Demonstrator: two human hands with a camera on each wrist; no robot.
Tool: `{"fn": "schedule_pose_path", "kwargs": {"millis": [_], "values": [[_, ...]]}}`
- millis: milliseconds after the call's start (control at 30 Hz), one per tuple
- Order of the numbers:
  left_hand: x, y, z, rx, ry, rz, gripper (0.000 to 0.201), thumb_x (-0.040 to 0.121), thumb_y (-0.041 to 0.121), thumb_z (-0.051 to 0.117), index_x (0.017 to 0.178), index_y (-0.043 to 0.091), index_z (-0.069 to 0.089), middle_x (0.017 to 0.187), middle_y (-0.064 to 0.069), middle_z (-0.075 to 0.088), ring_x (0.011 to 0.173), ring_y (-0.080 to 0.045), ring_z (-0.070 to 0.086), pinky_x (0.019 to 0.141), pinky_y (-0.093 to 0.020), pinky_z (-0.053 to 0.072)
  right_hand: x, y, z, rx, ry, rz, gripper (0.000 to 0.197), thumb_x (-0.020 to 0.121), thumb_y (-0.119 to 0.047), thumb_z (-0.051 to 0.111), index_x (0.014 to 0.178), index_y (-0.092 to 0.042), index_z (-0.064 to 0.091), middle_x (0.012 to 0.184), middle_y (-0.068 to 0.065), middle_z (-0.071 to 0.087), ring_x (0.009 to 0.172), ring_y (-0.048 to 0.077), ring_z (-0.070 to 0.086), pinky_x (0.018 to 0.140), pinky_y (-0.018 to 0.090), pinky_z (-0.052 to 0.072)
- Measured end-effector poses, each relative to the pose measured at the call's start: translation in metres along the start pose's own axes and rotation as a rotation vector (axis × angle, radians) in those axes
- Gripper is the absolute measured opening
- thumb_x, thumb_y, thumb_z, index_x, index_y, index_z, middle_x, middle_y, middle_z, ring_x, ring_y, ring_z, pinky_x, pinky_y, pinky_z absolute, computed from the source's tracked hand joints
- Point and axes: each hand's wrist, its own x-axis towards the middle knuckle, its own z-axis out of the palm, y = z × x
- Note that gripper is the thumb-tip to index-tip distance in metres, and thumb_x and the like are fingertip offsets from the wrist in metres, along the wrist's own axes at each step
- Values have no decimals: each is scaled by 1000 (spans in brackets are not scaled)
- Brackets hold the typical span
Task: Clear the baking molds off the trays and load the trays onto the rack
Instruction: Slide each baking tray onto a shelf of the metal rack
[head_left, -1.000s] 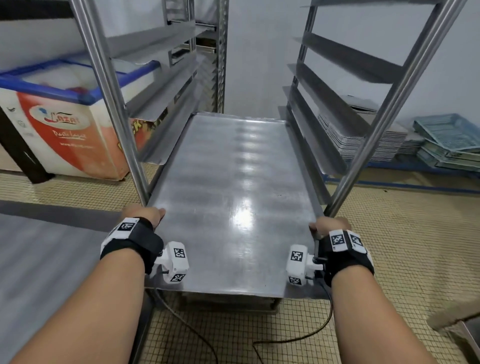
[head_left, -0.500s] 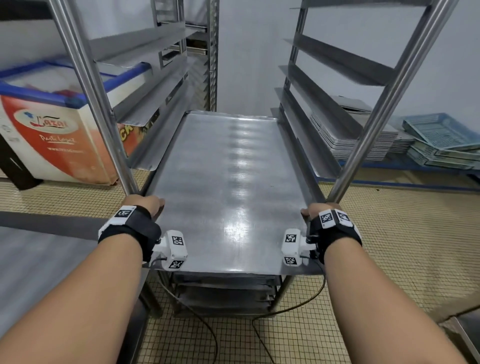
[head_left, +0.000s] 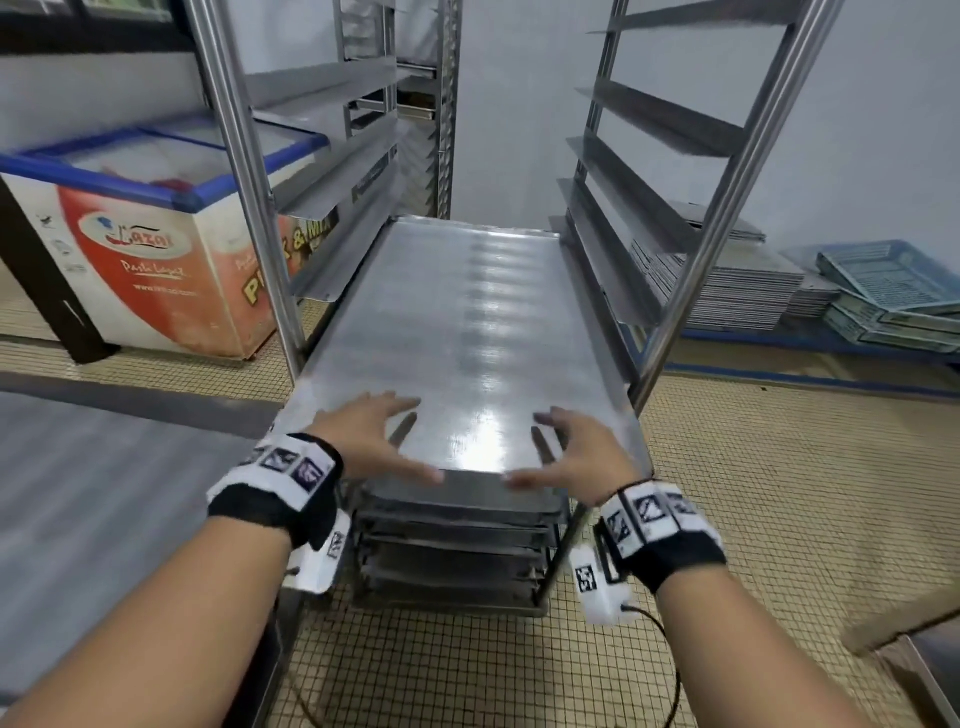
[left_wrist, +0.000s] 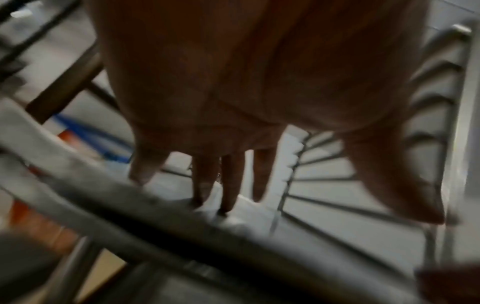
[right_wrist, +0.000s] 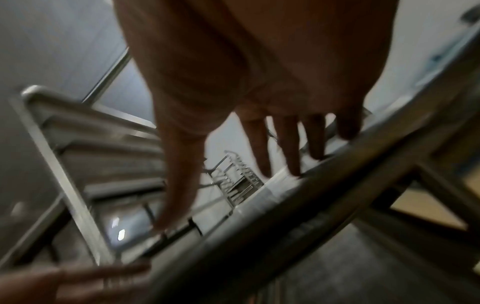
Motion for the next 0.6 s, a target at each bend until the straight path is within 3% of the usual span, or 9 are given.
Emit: {"fn": "schedule_pose_path", "kwargs": {"millis": [67, 167, 233, 300, 467, 600], "values": [[9, -11, 21, 383, 64, 25, 125, 54, 79, 72, 154, 39, 8, 164, 5, 4, 151, -24, 5, 115, -63, 12, -4, 7, 14, -401, 21, -123, 105, 53, -71, 77, 142, -28, 41, 154, -5, 31, 143, 20, 26, 118, 50, 21], [23, -23, 46, 647, 277, 40, 105, 80, 44, 71, 152, 38, -5, 164, 1, 1, 150, -27, 6, 113, -59, 21, 1, 21, 32, -669, 181, -213, 75, 79, -37, 74, 143, -25, 38, 150, 1, 38, 139, 26, 31, 114, 53, 25], [30, -25, 51, 690, 341, 15, 99, 85, 33, 69, 152, 37, -3, 164, -1, 5, 150, -28, 10, 114, -55, 22, 6, 26, 41, -710, 308, -242, 66, 75, -15, 77, 135, -21, 50, 135, 5, 54, 126, 31, 47, 105, 55, 38], [36, -24, 54, 717, 361, 3, 99, 84, 31, 71, 153, 36, 0, 164, -2, 8, 149, -29, 13, 115, -54, 22, 13, 31, 46, -709, 421, -283, 58, 69, -7, 78, 124, -16, 60, 117, 9, 63, 111, 34, 58, 94, 56, 47], [58, -24, 47, 707, 373, 0, 96, 86, 11, 65, 154, 34, 1, 164, -3, 9, 150, -29, 13, 115, -55, 21, 38, 30, 44, -695, 431, -279, 69, 53, 0, 84, 118, -13, 64, 112, 11, 65, 108, 37, 60, 91, 57, 48], [82, -22, 31, 699, 361, 20, 98, 83, 6, 65, 153, 34, 2, 163, -4, 10, 149, -30, 15, 114, -54, 22, 67, 29, 37, -663, 467, -291, 50, 68, -1, 76, 116, -13, 65, 108, 10, 66, 104, 36, 62, 89, 57, 49]]}}
